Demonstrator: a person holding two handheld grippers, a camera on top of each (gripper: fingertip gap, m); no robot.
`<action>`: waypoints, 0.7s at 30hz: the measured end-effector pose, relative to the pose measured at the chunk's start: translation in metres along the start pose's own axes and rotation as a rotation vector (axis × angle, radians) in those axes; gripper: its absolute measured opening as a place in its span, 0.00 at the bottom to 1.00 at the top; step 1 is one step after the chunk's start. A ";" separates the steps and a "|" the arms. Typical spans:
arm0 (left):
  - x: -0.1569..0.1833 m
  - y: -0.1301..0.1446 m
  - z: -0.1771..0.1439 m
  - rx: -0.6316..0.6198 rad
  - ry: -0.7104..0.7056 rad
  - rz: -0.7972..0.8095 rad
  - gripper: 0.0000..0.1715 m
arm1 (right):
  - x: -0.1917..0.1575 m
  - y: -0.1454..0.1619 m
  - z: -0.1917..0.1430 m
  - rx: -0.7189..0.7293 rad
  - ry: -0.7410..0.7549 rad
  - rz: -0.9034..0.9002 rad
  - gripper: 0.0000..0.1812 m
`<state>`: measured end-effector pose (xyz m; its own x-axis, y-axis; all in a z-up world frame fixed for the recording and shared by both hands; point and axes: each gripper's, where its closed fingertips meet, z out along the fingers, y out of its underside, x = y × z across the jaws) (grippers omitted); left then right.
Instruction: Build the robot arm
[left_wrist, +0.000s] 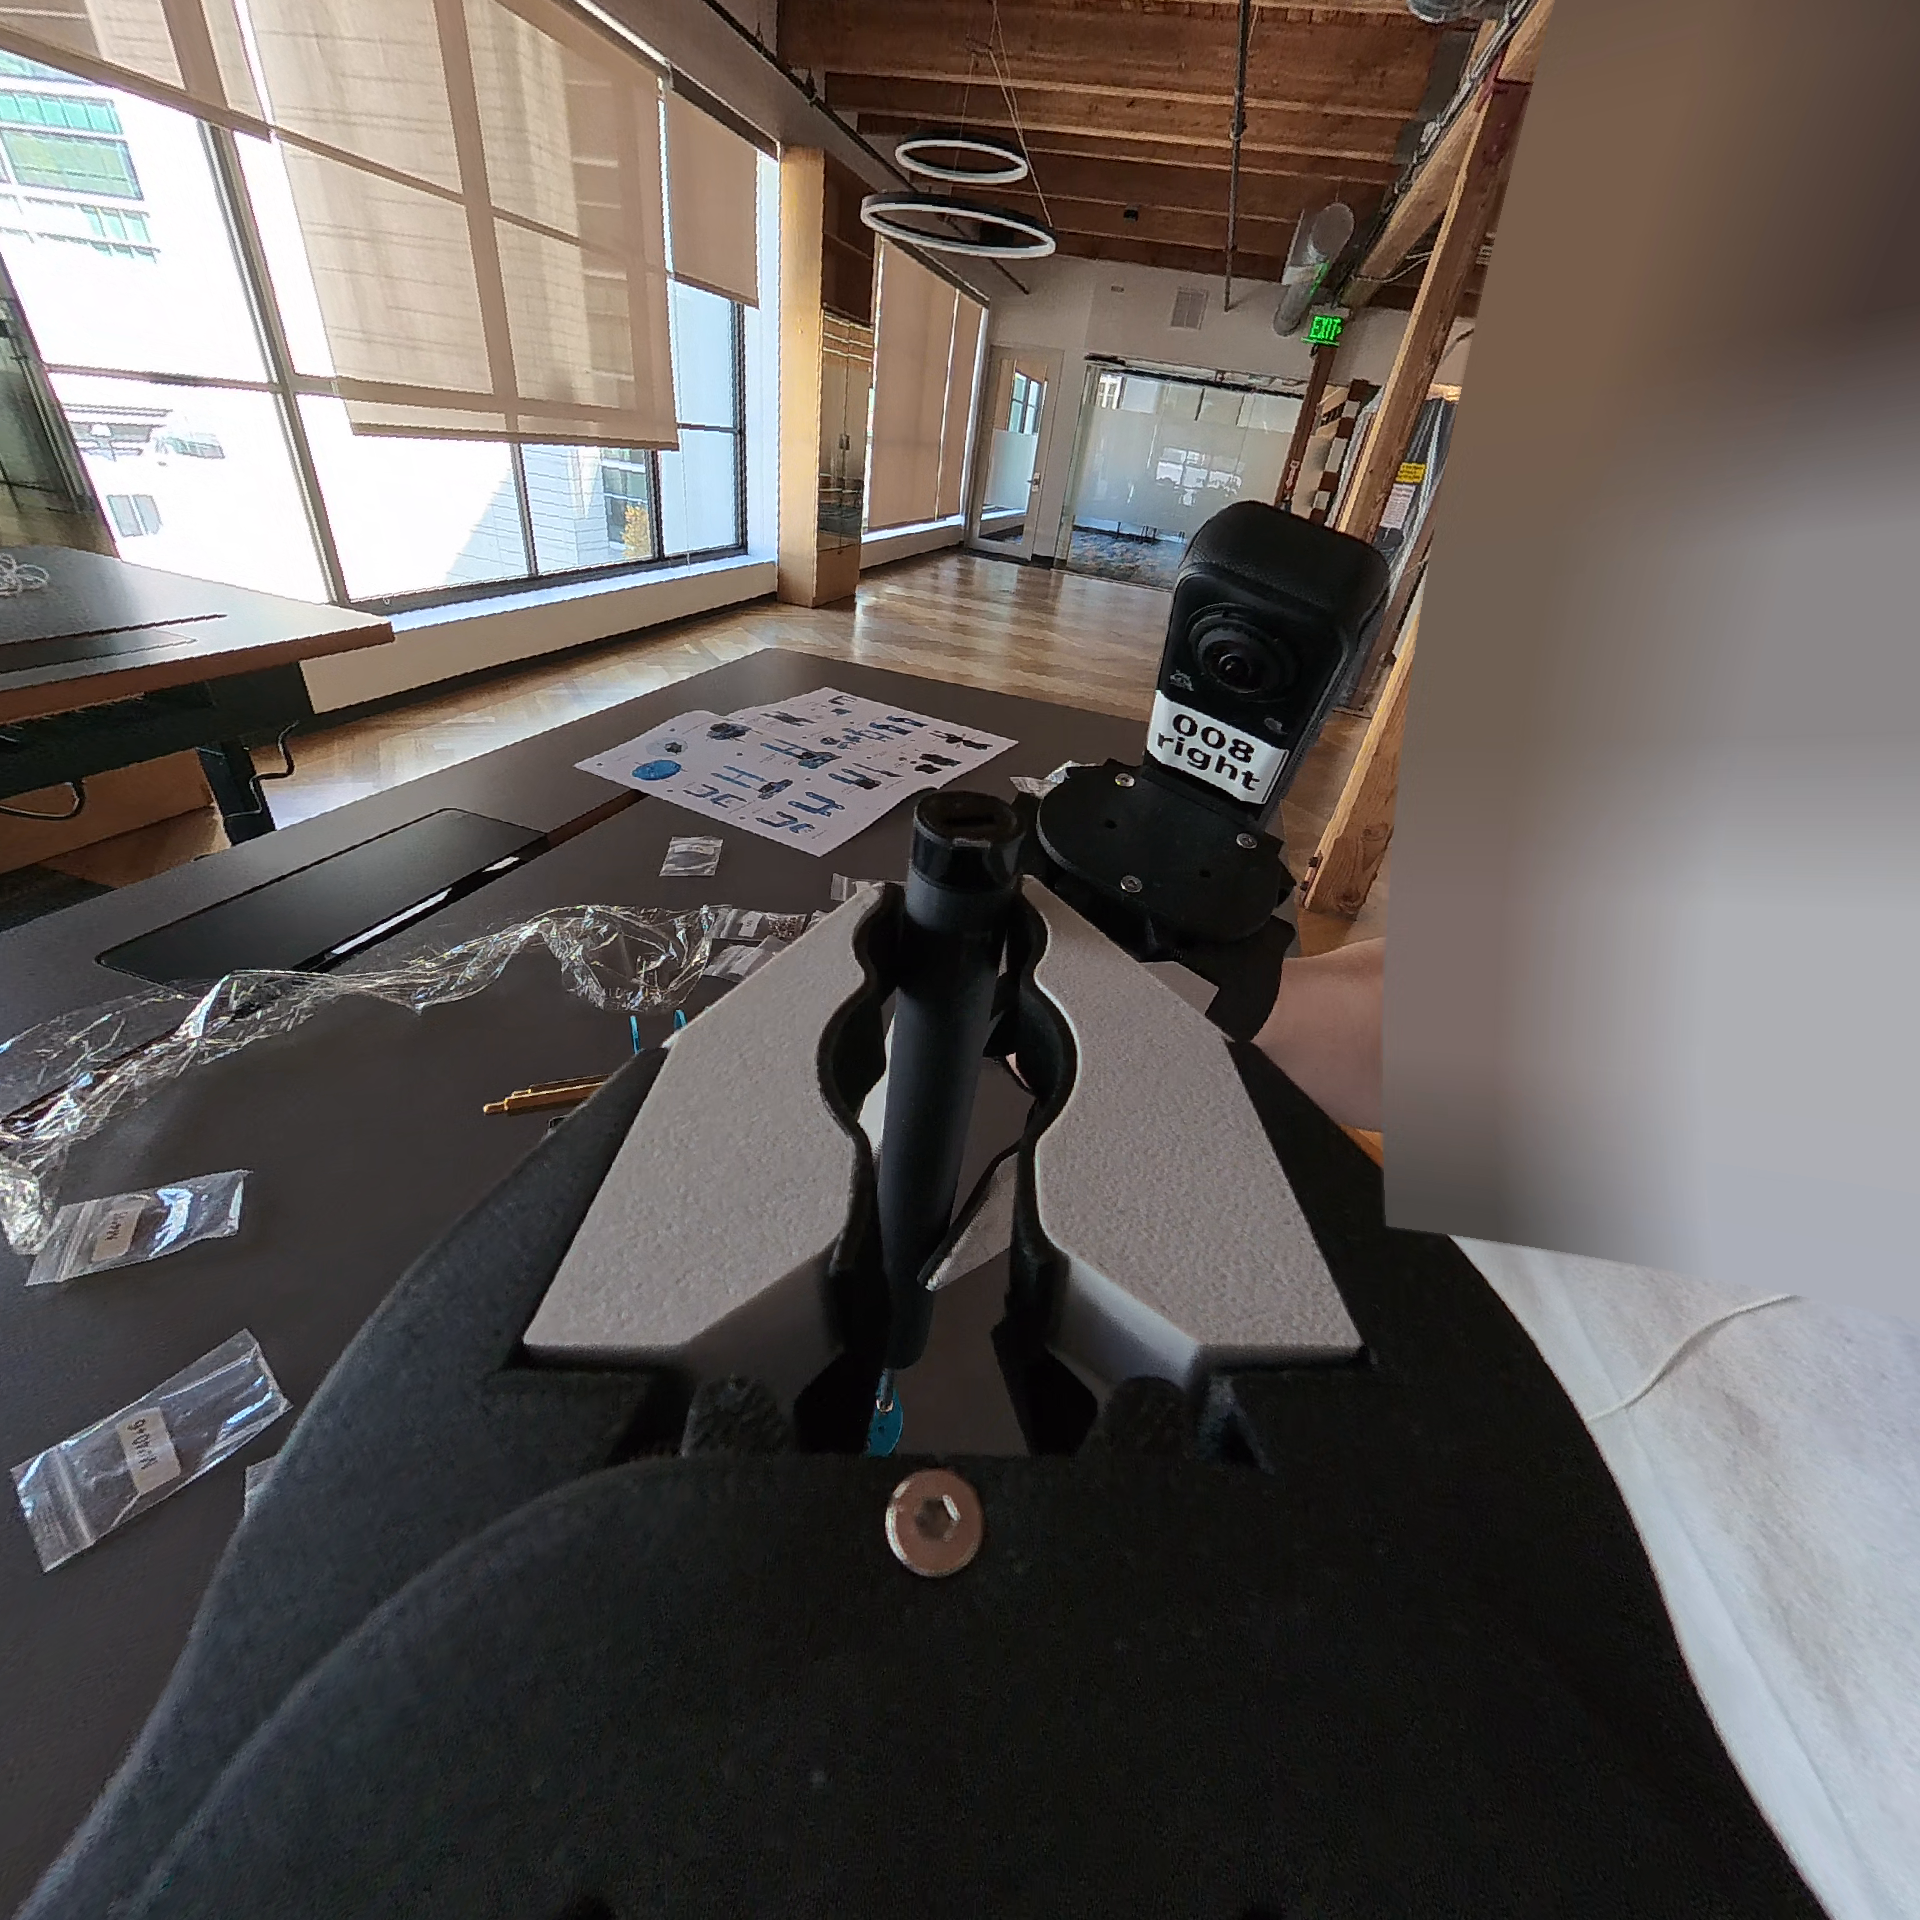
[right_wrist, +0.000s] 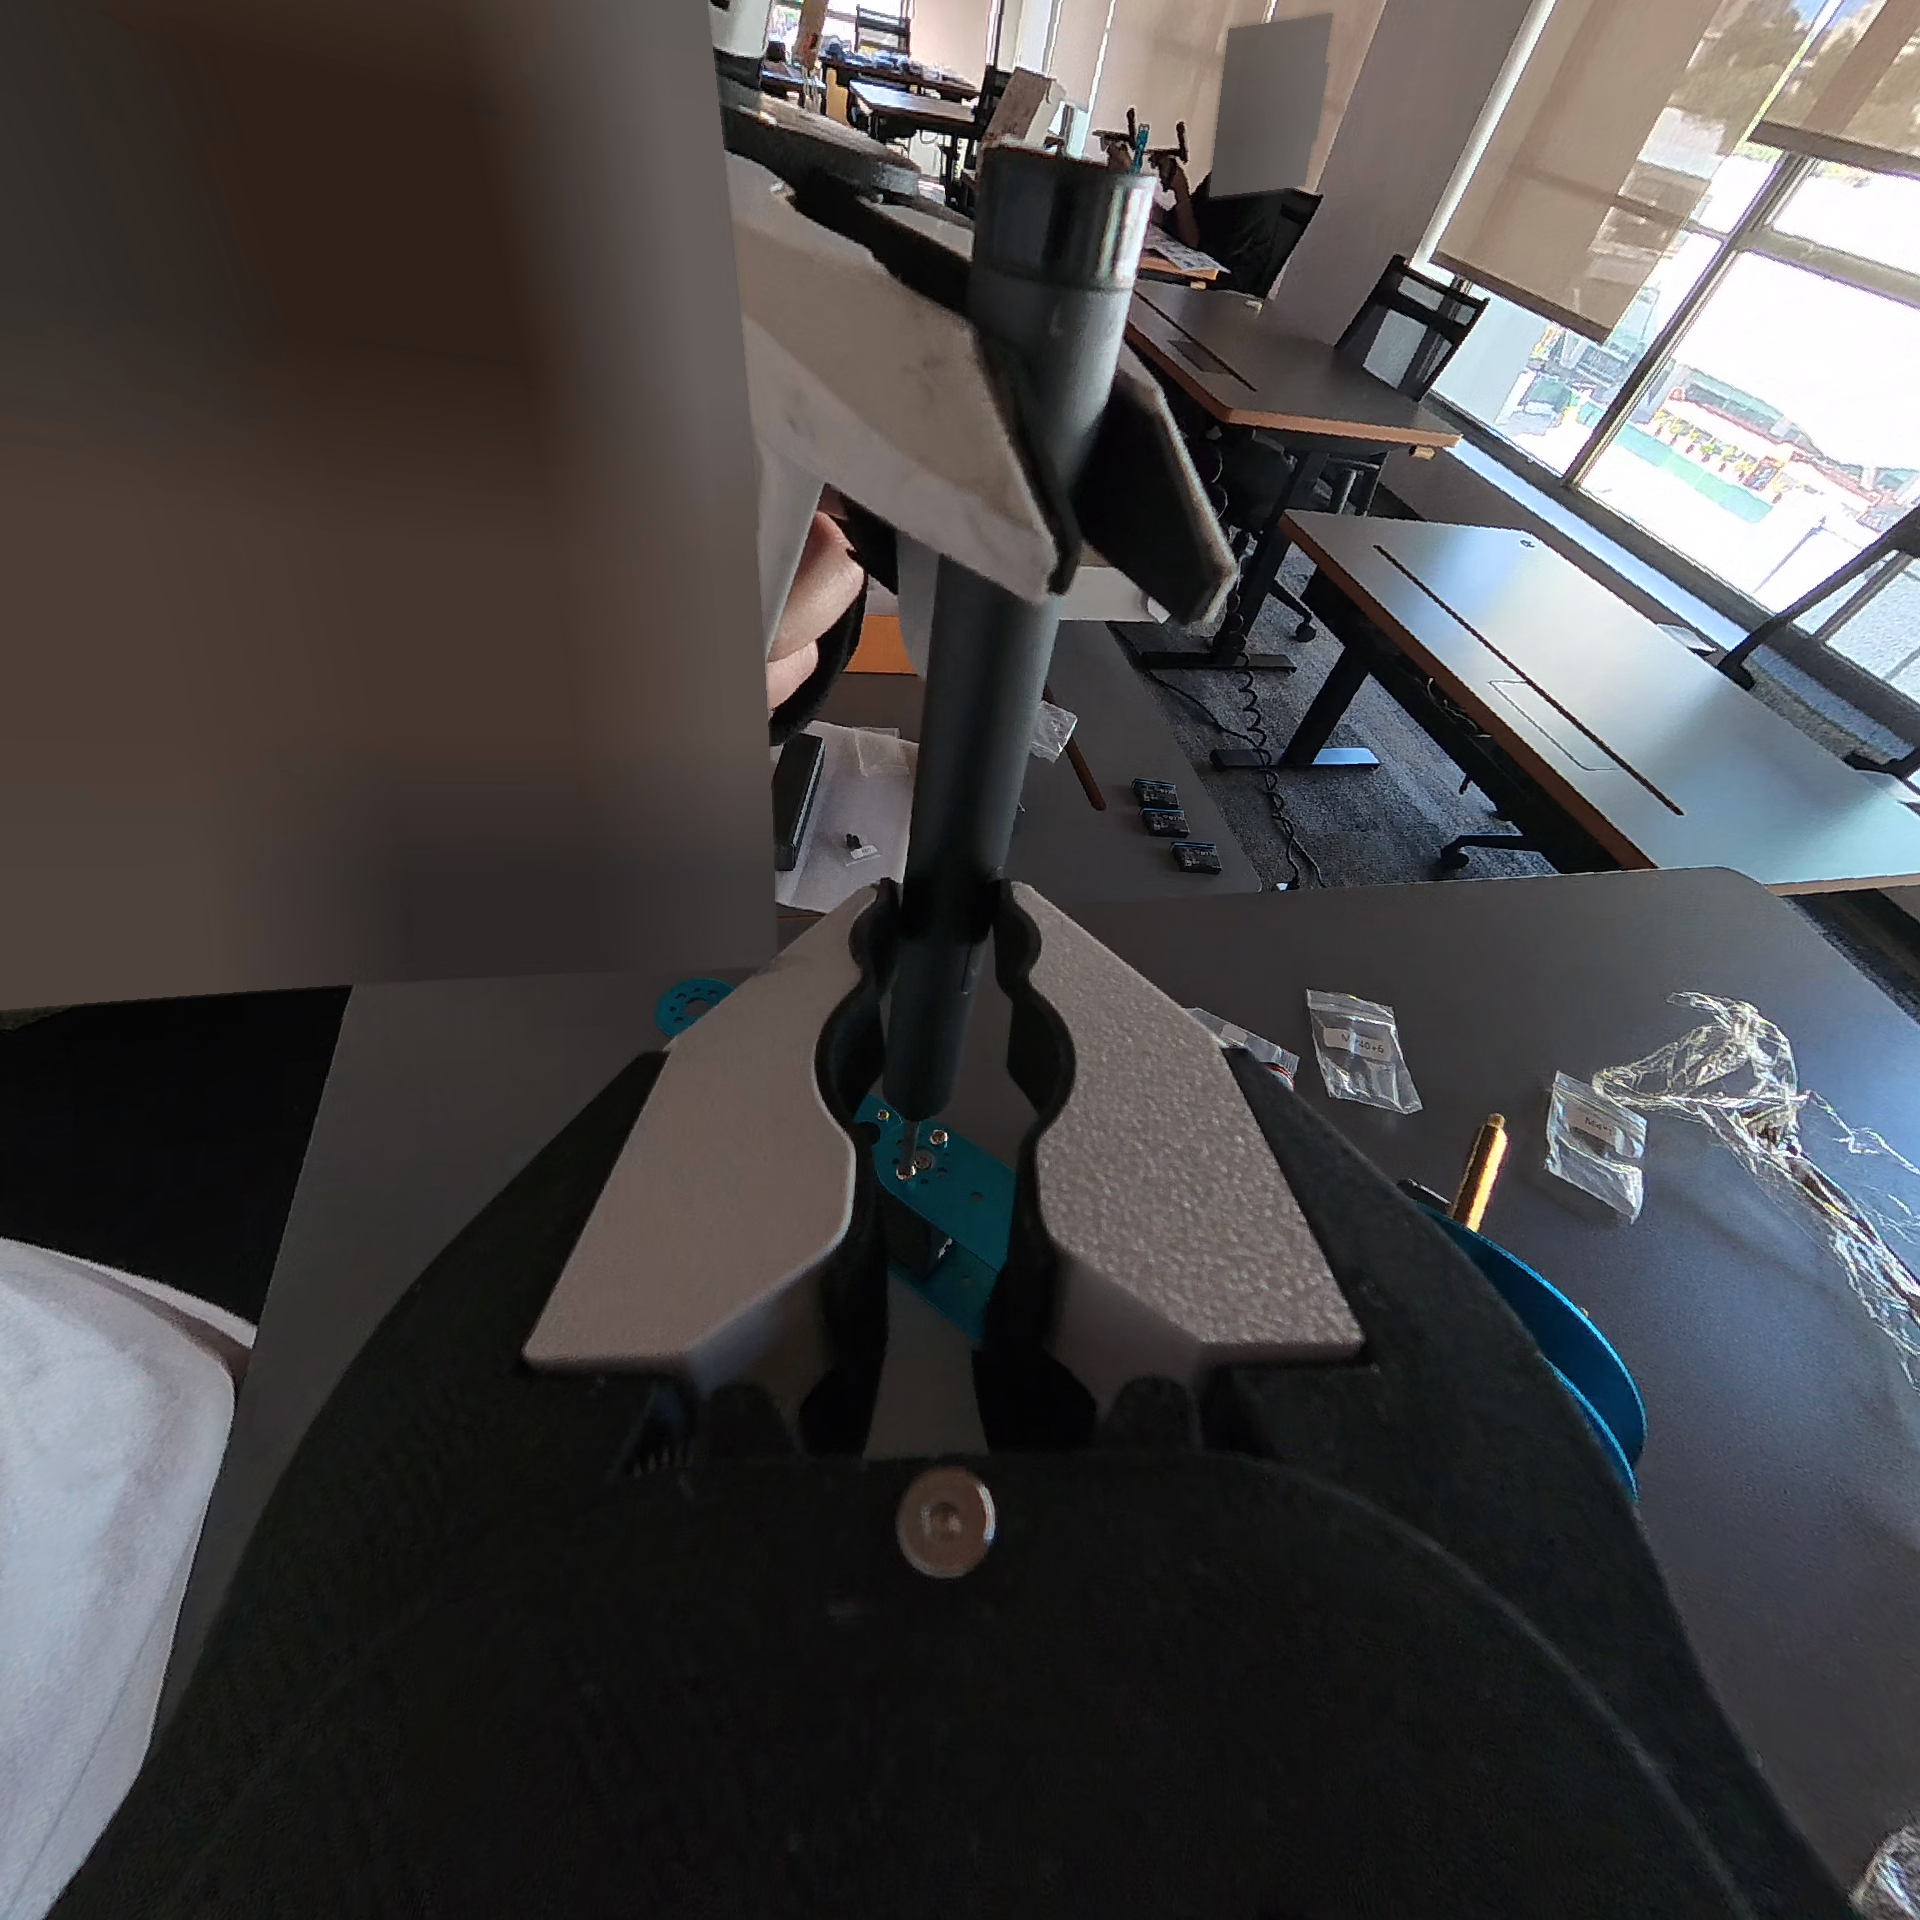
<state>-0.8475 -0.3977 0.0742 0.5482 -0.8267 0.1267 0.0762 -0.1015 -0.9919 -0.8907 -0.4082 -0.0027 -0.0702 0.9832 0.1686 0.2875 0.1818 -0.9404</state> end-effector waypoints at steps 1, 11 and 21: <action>0.000 0.000 0.000 0.001 0.005 -0.002 0.10 | 0.000 0.000 0.000 0.000 0.006 -0.002 0.10; 0.002 -0.002 0.003 -0.009 -0.013 -0.016 0.13 | 0.001 -0.001 0.000 0.039 0.081 0.019 0.10; 0.001 -0.001 0.005 -0.036 0.001 0.007 0.07 | -0.002 0.002 0.000 0.040 -0.009 0.007 0.10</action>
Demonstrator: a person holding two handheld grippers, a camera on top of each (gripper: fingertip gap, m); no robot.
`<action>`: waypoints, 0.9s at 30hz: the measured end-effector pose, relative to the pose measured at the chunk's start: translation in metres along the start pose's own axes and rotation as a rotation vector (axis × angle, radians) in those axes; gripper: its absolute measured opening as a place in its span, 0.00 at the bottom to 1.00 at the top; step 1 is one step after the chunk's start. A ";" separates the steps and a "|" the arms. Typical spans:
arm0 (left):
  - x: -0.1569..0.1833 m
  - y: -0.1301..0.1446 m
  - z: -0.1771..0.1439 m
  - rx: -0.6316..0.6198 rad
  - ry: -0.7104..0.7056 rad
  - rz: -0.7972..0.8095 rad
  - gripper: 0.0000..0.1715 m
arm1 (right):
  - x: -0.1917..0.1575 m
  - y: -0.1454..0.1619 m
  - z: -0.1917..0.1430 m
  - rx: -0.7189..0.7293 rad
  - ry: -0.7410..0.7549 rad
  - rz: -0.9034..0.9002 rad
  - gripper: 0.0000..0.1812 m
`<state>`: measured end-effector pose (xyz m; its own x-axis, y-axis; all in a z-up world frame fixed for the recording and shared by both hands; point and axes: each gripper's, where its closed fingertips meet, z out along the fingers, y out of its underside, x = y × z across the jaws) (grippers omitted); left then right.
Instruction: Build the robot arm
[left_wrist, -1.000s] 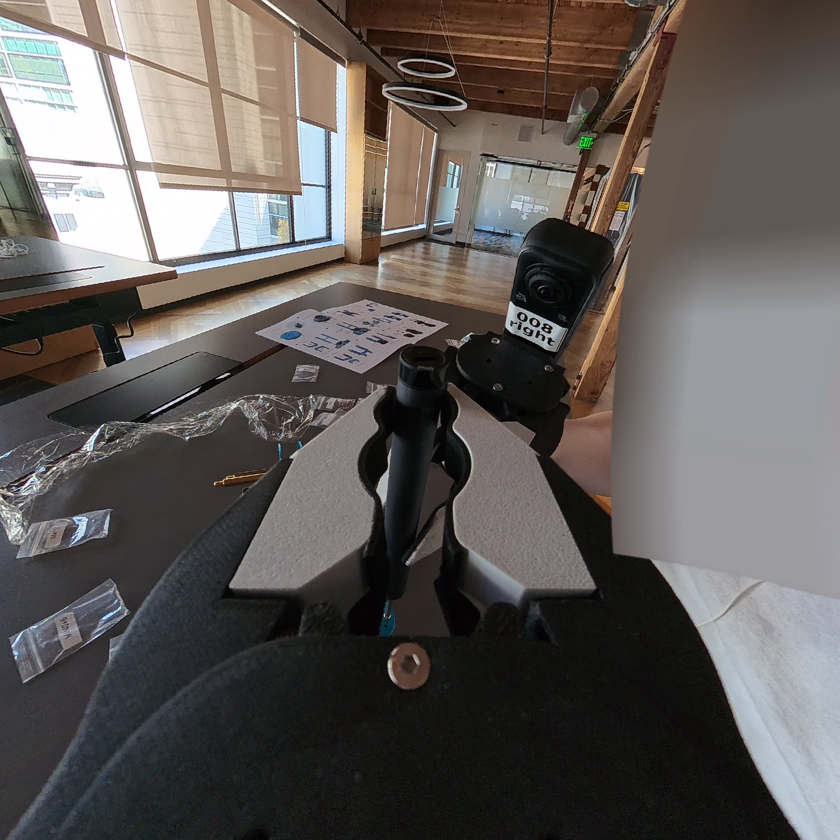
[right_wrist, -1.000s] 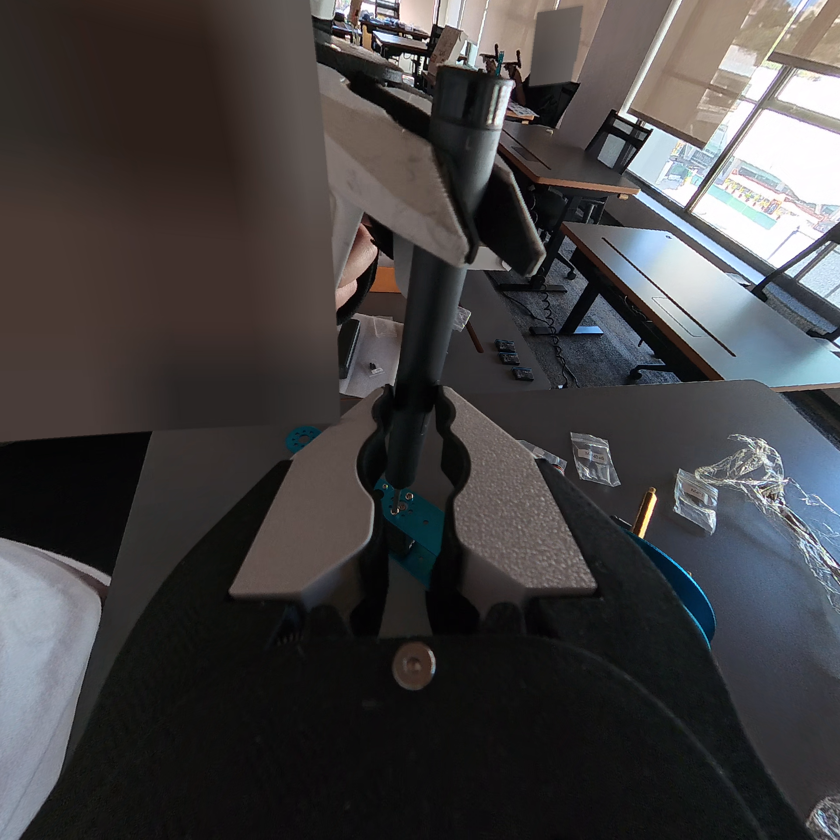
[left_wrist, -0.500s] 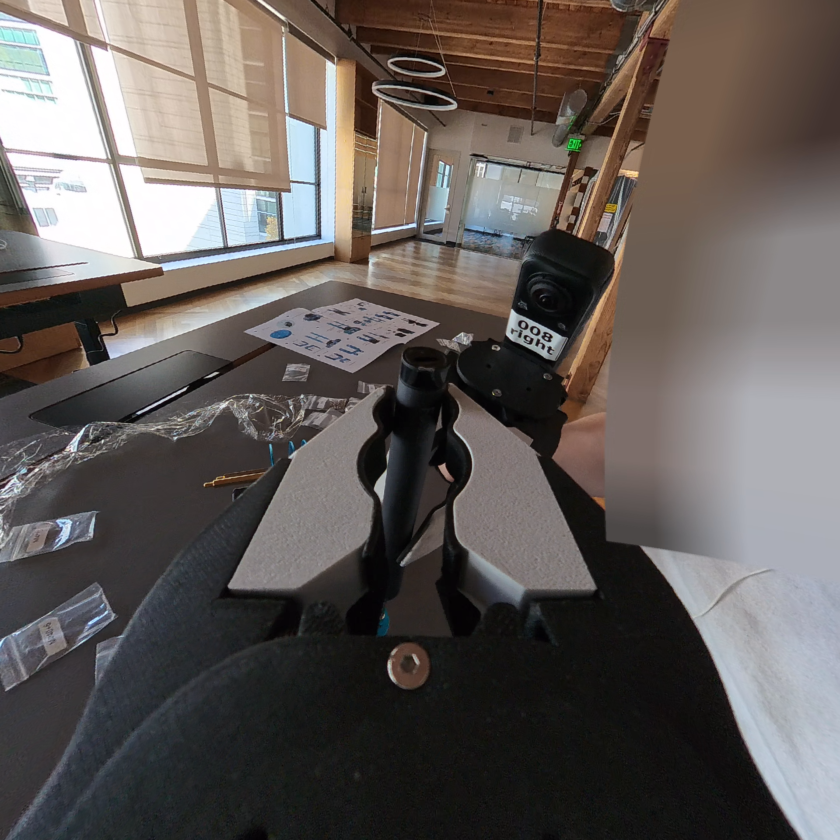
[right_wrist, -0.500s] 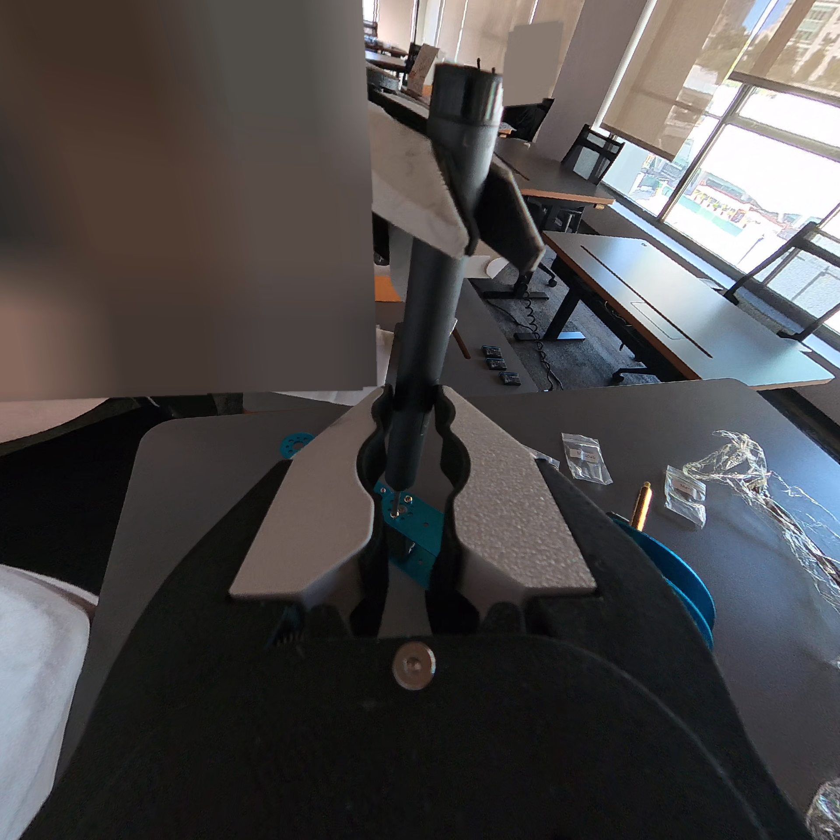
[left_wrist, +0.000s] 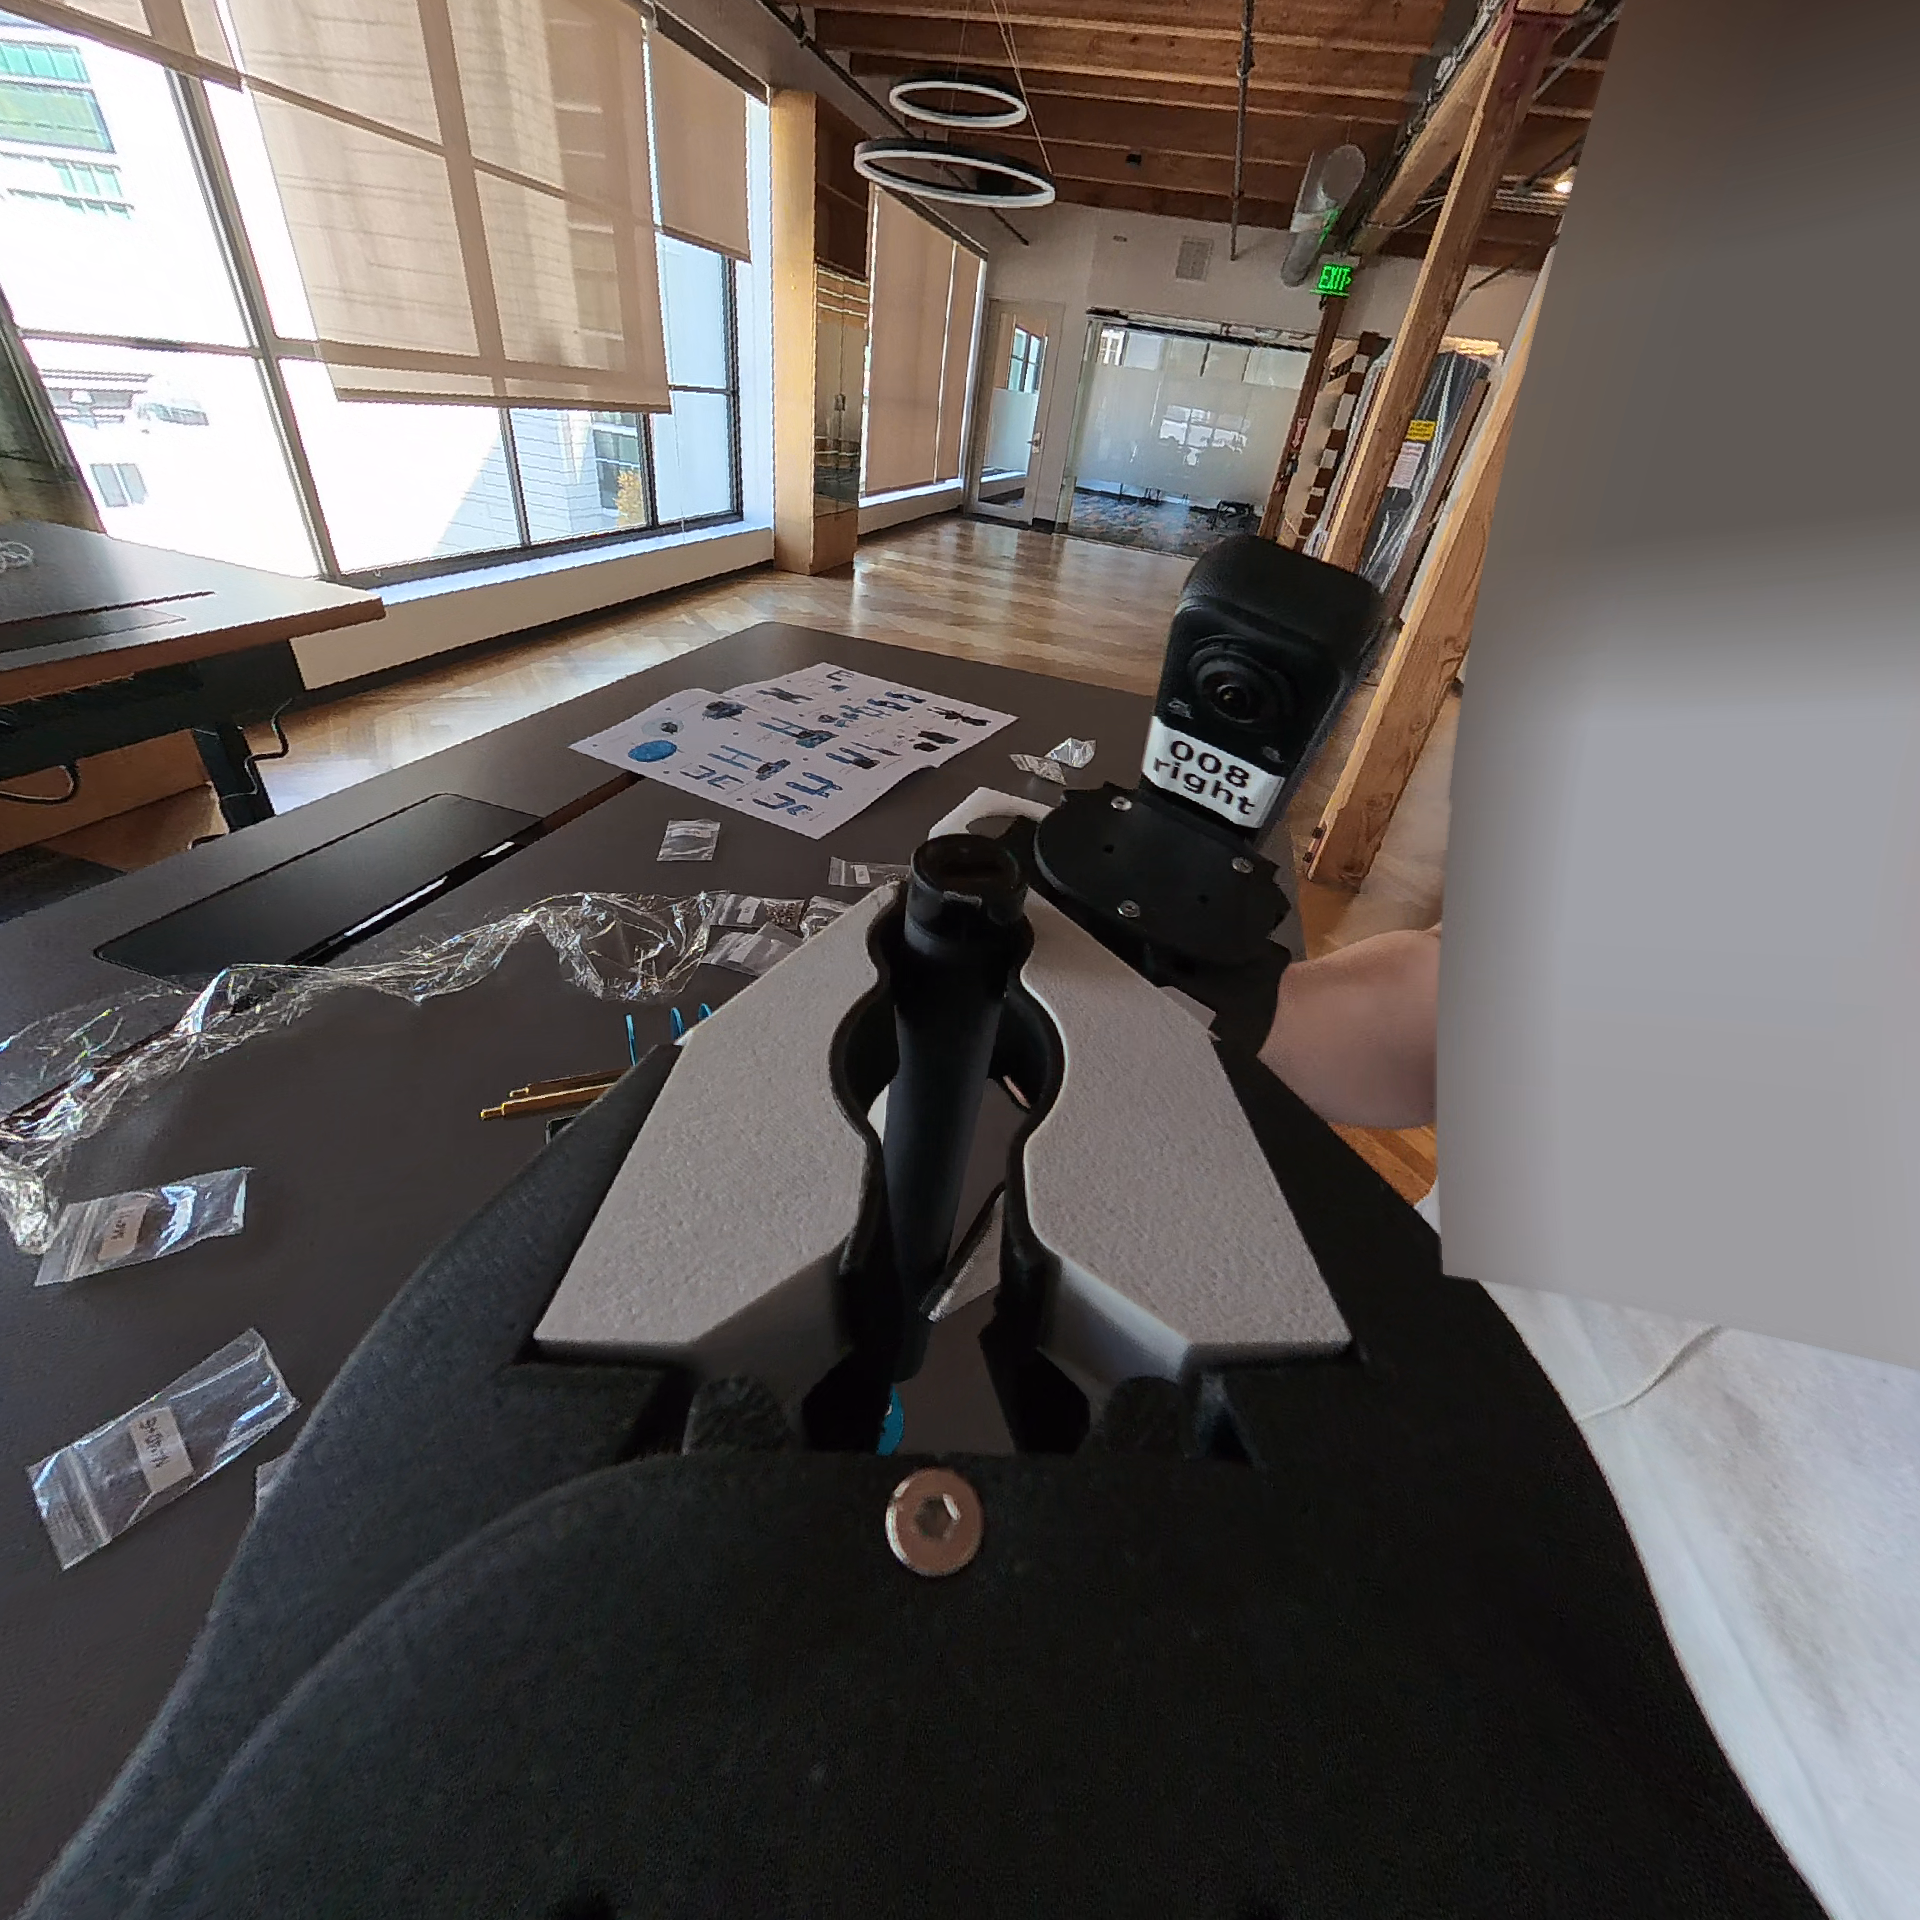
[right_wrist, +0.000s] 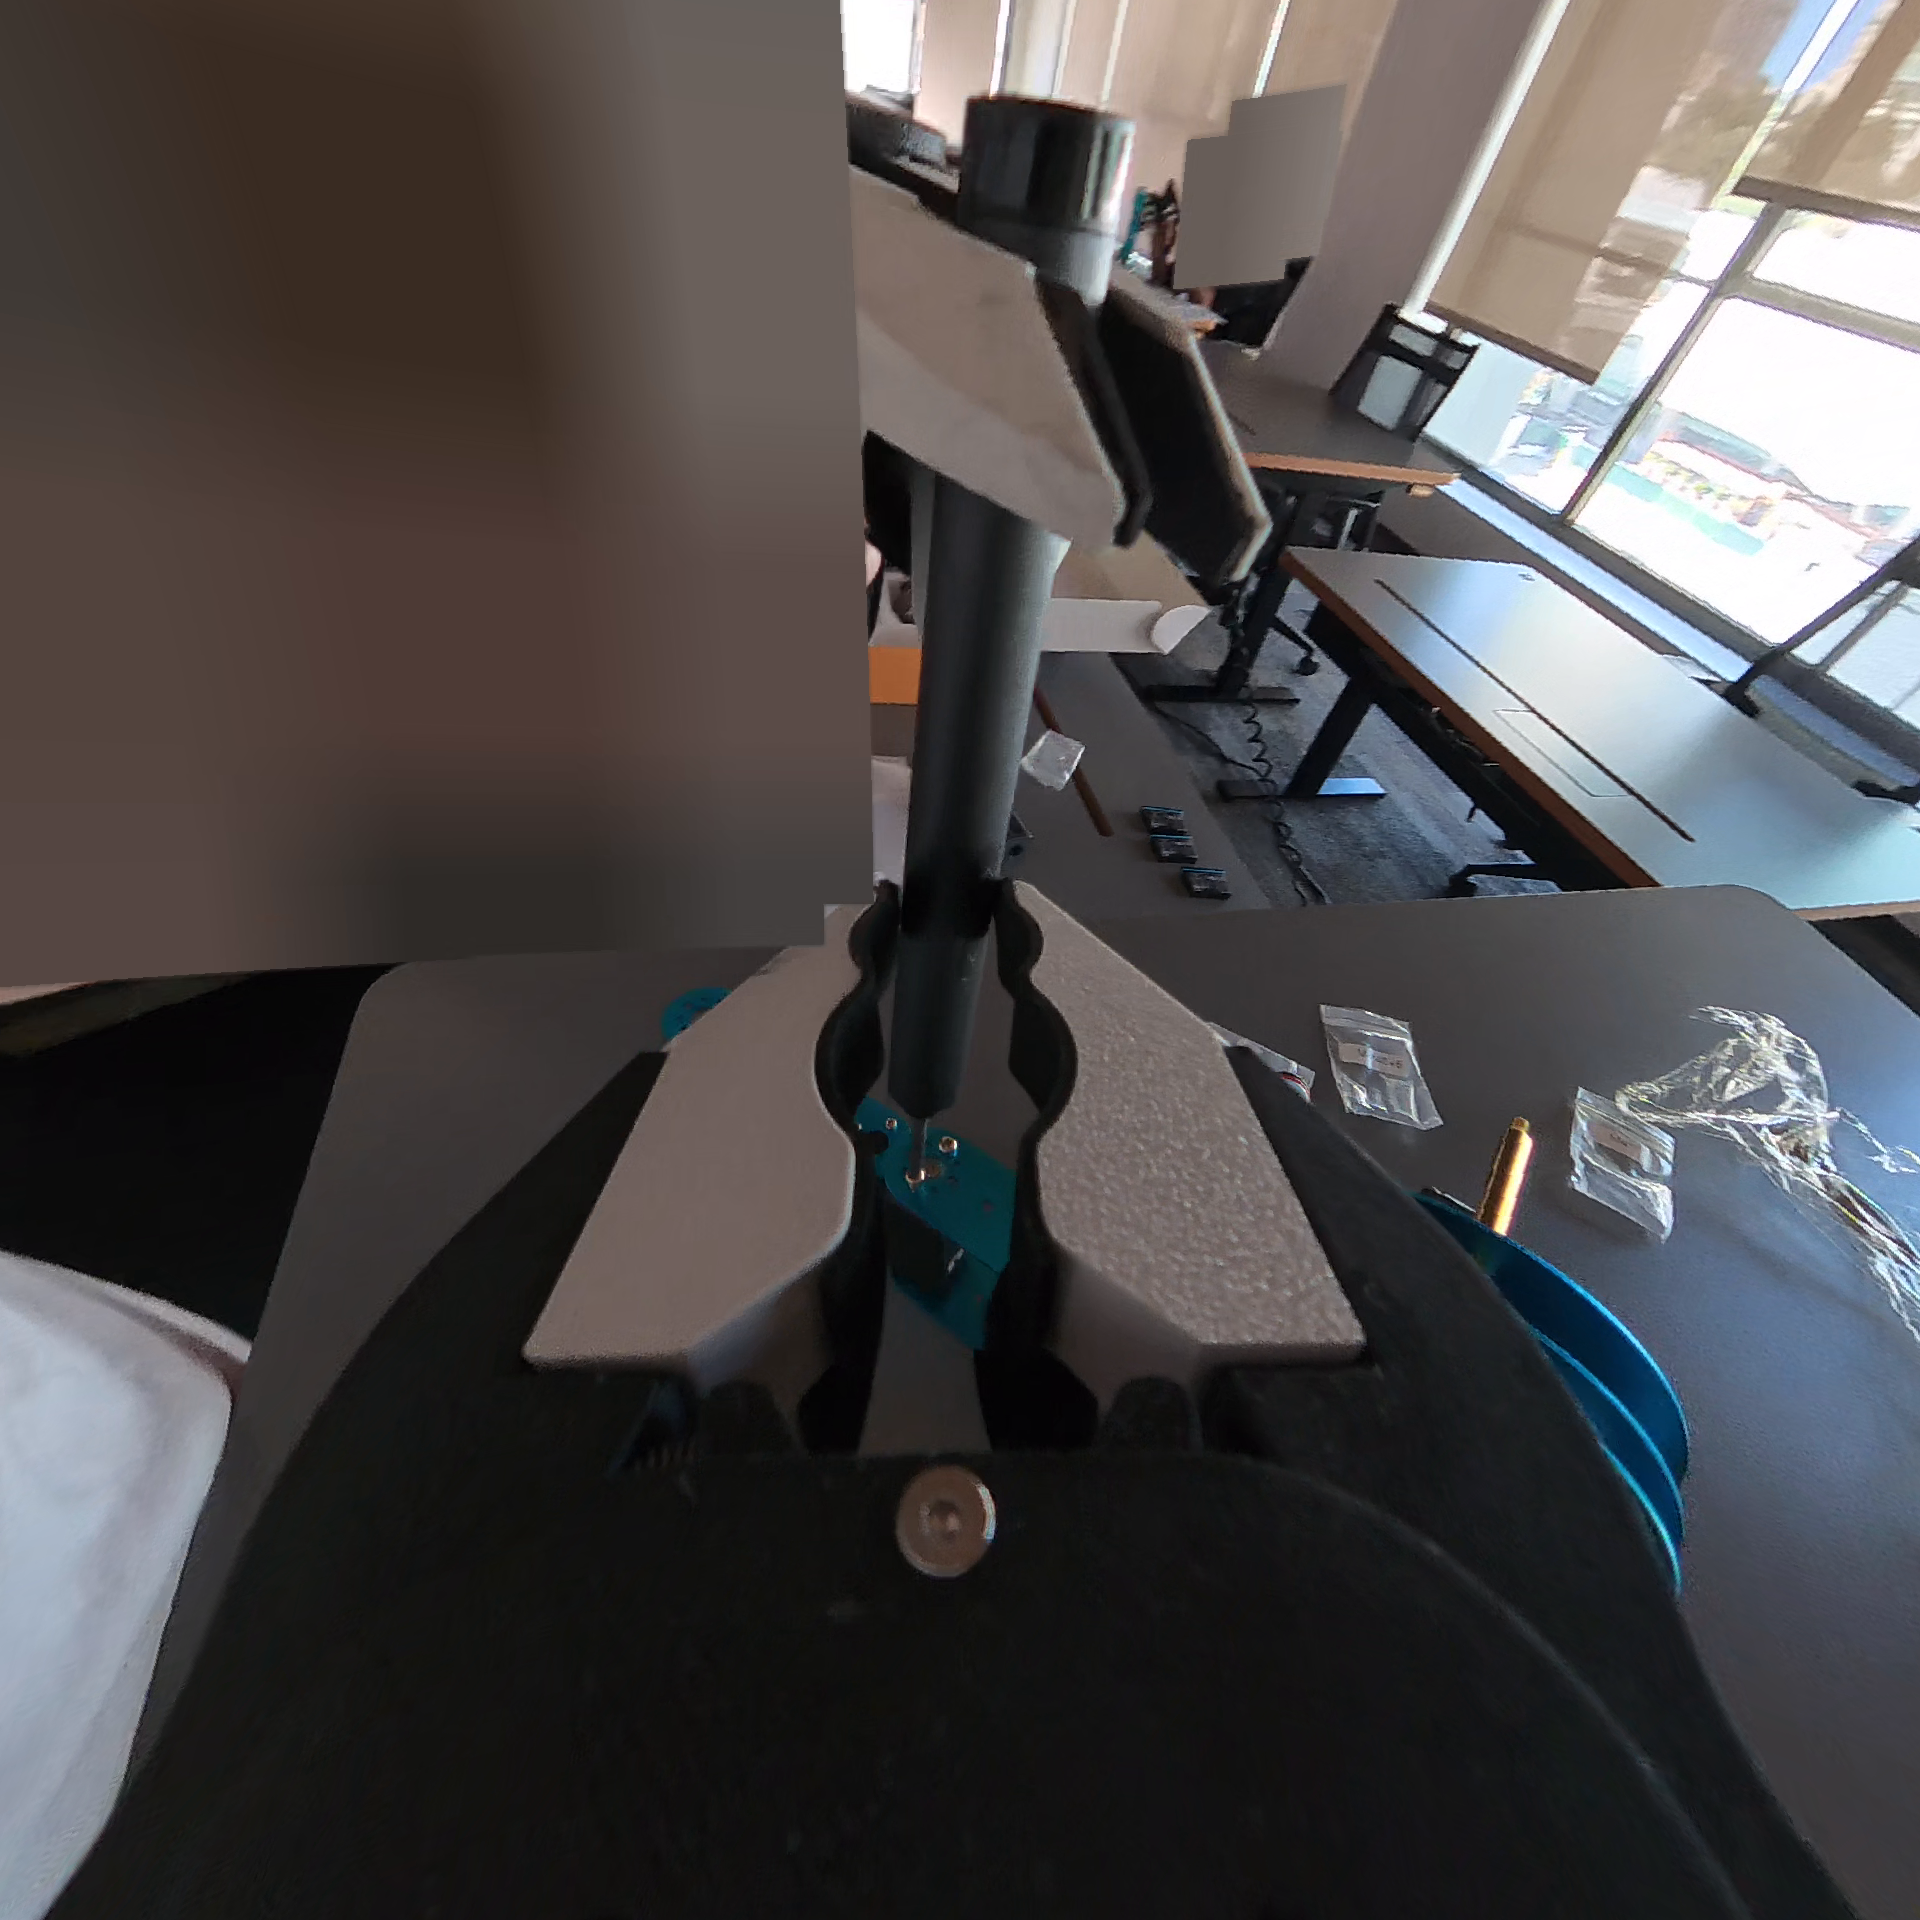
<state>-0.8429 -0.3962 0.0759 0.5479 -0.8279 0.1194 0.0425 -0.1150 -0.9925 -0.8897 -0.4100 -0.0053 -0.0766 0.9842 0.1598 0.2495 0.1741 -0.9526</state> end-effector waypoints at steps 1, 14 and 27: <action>-0.001 0.000 0.001 -0.002 -0.001 -0.002 0.07 | 0.001 0.000 0.000 -0.001 -0.014 -0.002 0.11; -0.003 -0.001 0.003 0.024 0.003 -0.019 0.07 | 0.001 0.001 -0.001 -0.051 -0.057 -0.058 0.10; -0.003 -0.001 0.003 0.019 0.000 -0.017 0.07 | 0.001 0.001 0.001 -0.038 -0.050 -0.031 0.10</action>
